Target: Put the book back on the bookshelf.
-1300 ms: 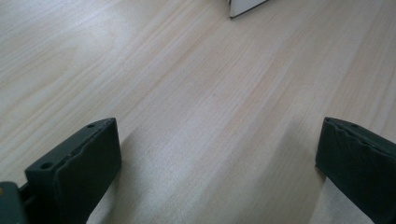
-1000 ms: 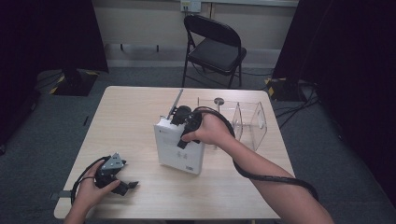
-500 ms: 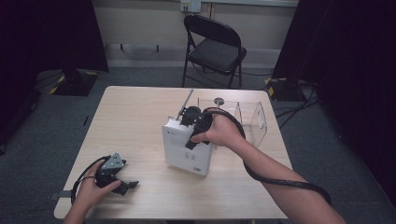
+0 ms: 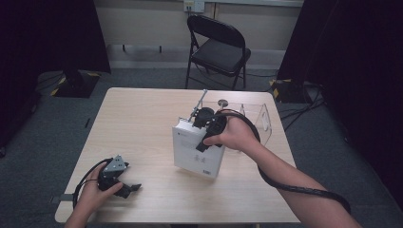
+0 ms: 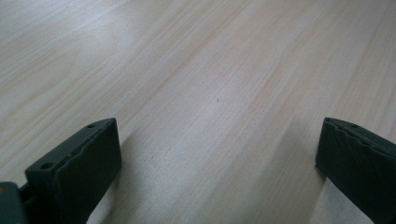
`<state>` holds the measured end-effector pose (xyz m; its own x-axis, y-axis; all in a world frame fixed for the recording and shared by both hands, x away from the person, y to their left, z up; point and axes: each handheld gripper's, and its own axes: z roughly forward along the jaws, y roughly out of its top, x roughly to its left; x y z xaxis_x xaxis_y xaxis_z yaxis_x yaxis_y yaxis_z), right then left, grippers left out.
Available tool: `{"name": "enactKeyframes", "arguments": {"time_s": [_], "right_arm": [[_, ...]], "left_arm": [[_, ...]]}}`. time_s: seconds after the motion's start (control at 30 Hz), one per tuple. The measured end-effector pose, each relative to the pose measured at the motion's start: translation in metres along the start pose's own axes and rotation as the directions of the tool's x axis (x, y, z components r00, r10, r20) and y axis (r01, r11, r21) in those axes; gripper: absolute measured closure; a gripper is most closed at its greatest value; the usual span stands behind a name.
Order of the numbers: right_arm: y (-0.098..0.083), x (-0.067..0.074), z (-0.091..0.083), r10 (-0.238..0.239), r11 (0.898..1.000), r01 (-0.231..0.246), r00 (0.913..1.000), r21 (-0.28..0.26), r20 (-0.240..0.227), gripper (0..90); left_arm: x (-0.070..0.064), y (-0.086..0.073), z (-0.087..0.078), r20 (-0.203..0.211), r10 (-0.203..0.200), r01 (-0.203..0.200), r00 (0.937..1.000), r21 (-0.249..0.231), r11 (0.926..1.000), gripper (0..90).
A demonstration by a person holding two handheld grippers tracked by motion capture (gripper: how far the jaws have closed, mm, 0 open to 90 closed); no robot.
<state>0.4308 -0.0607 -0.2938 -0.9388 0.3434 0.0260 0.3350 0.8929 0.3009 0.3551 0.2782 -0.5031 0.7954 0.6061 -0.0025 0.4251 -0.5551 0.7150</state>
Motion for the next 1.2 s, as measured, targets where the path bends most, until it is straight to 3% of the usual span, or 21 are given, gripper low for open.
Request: {"name": "enactKeyframes", "arguments": {"time_s": [1.2], "right_arm": [[-0.05,-0.012,-0.022,0.094,0.996,-0.094,0.9956,0.01,0.005,52.3]], "left_arm": [[0.0,0.0,0.0,-0.007,0.003,-0.003,1.0,0.0,1.0,0.0]]}}
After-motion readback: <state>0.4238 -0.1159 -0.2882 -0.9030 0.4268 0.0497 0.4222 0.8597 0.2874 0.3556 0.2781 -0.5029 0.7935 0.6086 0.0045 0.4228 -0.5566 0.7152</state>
